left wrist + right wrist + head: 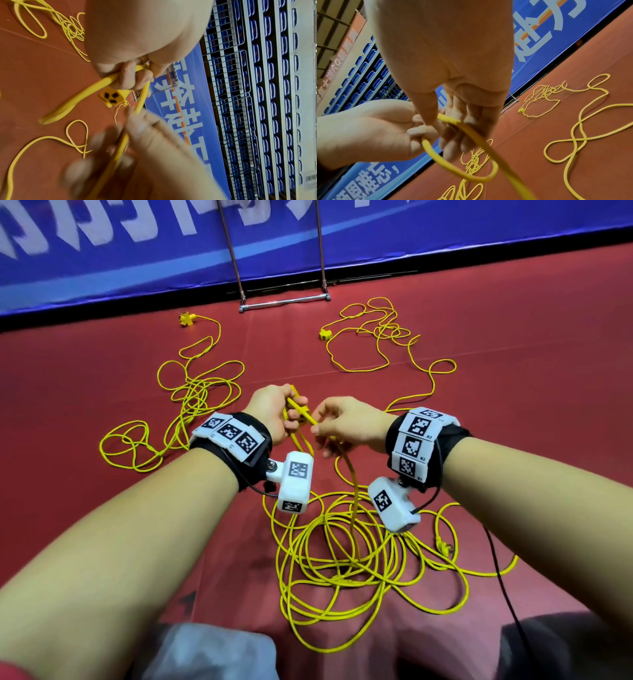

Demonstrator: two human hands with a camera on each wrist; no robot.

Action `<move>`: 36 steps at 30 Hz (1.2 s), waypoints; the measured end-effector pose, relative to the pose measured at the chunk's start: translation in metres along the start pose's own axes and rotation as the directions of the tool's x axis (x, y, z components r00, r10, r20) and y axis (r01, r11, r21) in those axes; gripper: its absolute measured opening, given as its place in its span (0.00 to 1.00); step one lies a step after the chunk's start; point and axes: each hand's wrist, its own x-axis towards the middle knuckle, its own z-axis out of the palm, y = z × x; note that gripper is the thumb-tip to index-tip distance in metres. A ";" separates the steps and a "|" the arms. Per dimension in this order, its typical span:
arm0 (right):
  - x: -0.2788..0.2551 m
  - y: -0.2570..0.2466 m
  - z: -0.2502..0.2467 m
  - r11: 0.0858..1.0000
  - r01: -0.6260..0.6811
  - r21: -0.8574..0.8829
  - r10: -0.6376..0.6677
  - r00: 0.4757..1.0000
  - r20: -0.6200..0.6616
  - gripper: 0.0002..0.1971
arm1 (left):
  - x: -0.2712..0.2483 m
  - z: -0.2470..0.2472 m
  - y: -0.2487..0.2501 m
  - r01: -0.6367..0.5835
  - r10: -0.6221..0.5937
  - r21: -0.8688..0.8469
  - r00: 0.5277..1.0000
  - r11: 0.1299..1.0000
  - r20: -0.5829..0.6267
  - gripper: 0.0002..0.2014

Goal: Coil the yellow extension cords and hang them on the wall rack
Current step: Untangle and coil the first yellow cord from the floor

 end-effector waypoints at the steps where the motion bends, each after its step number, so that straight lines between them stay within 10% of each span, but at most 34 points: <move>1: -0.001 0.005 -0.002 0.998 -0.044 -0.039 0.046 0.998 0.046 0.03 | 0.002 -0.005 0.001 -0.001 0.001 -0.011 1.000 1.000 -0.016 0.16; 25: -0.002 -0.001 0.014 0.999 0.039 0.022 -0.040 0.996 0.077 0.08 | 0.003 -0.001 -0.004 0.129 -0.129 0.026 0.992 0.991 -0.012 0.17; 36: -0.001 0.003 0.022 0.999 0.036 0.008 -0.037 0.991 0.125 0.05 | 0.005 -0.009 0.004 0.165 -0.196 -0.305 0.978 0.938 -0.074 0.15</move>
